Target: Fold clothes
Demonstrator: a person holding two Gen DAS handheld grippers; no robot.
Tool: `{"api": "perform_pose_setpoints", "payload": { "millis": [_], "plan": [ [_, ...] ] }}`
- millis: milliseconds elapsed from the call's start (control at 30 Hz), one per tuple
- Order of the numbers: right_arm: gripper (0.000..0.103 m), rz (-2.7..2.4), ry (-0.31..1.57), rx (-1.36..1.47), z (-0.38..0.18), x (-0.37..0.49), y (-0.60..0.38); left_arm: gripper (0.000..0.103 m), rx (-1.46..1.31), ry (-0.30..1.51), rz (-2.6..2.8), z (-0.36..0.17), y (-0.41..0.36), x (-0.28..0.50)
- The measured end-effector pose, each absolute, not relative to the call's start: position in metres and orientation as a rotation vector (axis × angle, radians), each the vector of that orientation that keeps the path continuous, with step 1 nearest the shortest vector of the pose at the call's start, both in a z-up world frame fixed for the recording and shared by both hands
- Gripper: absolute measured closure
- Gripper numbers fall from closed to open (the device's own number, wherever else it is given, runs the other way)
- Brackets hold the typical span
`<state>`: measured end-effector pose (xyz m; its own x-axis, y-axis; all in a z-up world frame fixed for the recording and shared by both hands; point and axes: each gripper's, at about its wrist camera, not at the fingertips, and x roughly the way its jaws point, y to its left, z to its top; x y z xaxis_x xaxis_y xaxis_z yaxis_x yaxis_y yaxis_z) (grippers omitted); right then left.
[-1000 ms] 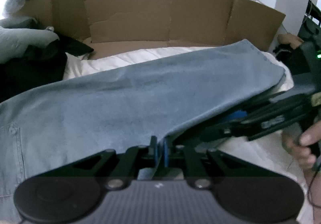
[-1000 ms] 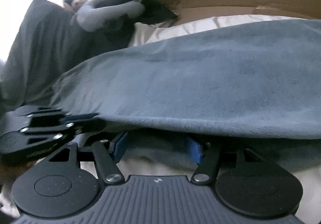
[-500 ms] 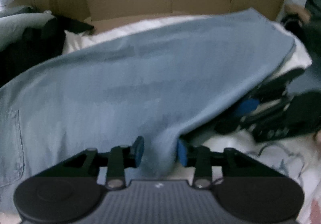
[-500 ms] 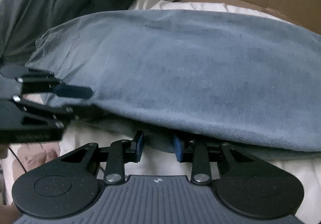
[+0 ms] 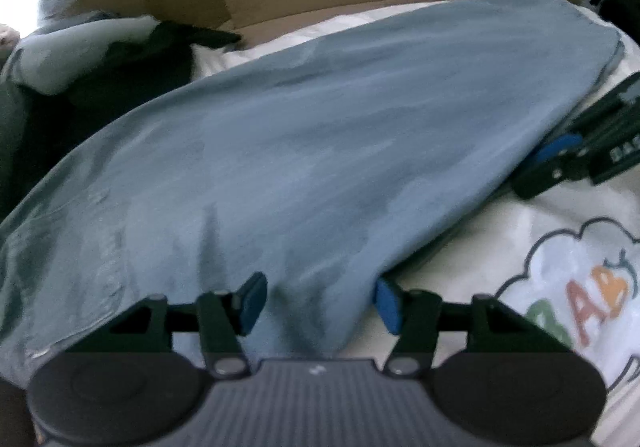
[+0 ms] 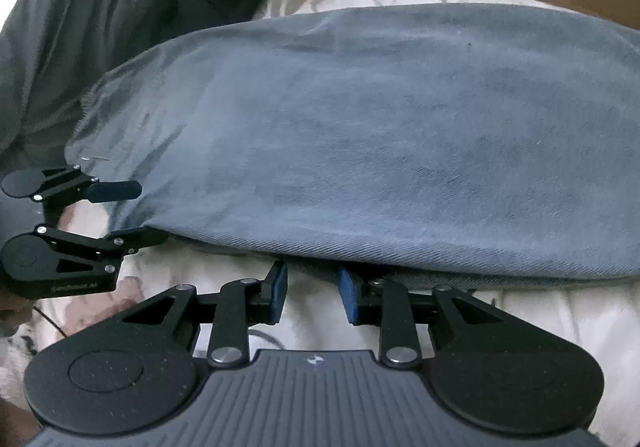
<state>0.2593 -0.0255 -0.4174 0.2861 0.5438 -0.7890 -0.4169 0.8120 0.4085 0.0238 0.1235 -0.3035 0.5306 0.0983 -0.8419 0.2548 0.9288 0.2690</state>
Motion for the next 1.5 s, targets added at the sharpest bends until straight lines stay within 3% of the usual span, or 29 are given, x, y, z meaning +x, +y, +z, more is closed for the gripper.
{"api": "perform_pose_setpoints", "payload": {
  "millis": [400, 567, 933, 1267, 1500],
  "plan": [
    [0.069, 0.705, 1.102, 0.153, -0.411, 0.253, -0.024, 0.026, 0.350, 1.054, 0.101, -0.304, 0.154, -0.003],
    [0.069, 0.695, 1.105, 0.162, -0.412, 0.254, -0.027, 0.033, 0.305, 1.115, 0.106, -0.322, 0.164, -0.010],
    [0.069, 0.682, 1.089, 0.180, -0.410, 0.254, -0.035, 0.033, -0.101, 0.841, 0.213, -0.281, 0.197, -0.010],
    [0.069, 0.636, 1.109, 0.234, -0.421, 0.258, -0.050, 0.032, -0.383, 0.941, 0.273, -0.308, 0.215, 0.001],
    [0.069, 0.623, 1.113, 0.255, -0.423, 0.258, -0.051, 0.033, -0.484, 0.856, 0.308, -0.291, 0.229, 0.008]
  ]
}}
